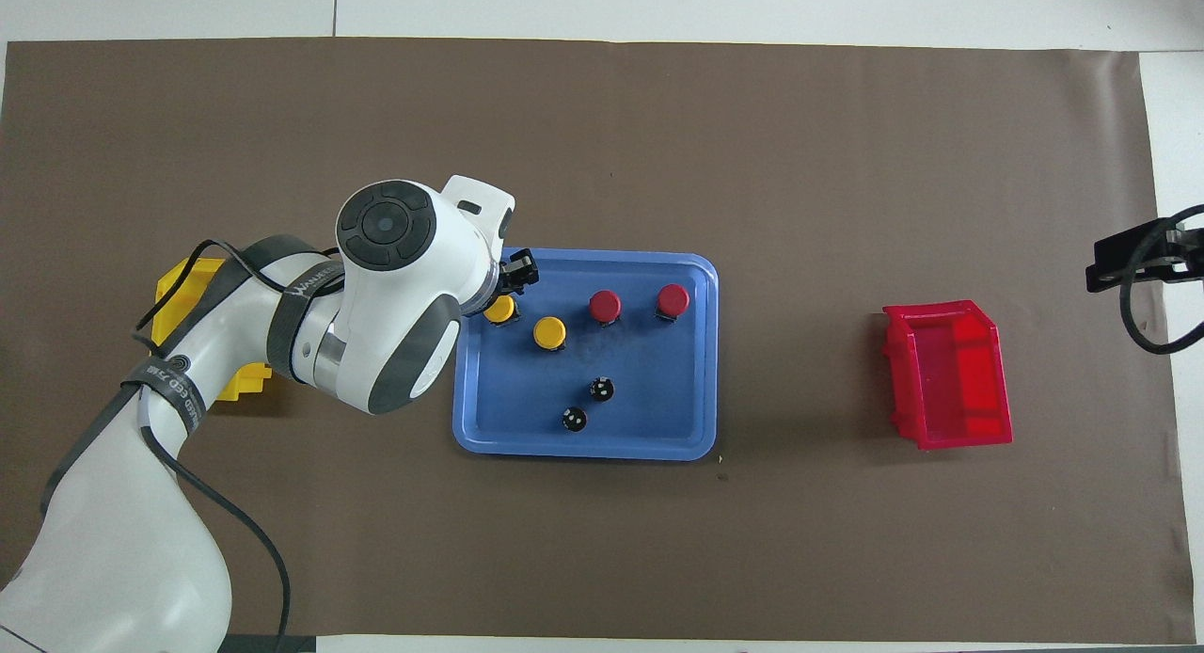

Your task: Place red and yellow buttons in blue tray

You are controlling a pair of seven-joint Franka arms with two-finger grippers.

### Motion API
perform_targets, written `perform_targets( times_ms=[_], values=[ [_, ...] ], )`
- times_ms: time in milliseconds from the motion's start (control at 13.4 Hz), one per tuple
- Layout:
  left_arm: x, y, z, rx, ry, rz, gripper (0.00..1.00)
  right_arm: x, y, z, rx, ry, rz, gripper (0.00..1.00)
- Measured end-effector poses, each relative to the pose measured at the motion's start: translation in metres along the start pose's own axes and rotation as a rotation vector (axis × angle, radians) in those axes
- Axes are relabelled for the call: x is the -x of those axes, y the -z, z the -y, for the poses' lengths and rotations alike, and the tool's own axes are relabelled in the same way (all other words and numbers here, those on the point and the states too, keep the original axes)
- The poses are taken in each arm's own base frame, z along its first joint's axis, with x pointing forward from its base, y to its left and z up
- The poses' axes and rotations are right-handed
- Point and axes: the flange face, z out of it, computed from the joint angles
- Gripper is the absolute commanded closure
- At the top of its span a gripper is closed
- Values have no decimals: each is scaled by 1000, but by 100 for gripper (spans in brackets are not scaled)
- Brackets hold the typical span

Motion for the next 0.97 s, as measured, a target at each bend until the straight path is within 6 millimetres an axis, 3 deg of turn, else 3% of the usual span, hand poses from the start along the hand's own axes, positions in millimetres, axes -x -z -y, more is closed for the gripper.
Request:
perform_targets(
  times_ms=[75,299,448,672,971],
  values=[
    [-1,7,0,-6,1,4,0,0,0,0,0,0,0,0],
    [-2,39,4,-28,-12,8,0,0,0,0,0,0,0,0],
    [-4,64,21,-60,-83,13,0,0,0,0,0,0,0,0],
    [-23,106,61,-72,-154,11,0,0,0,0,0,0,0,0],
    [-56,162,138,-69,-227,-2,0,0,0,1,0,1,0,0]
  ],
)
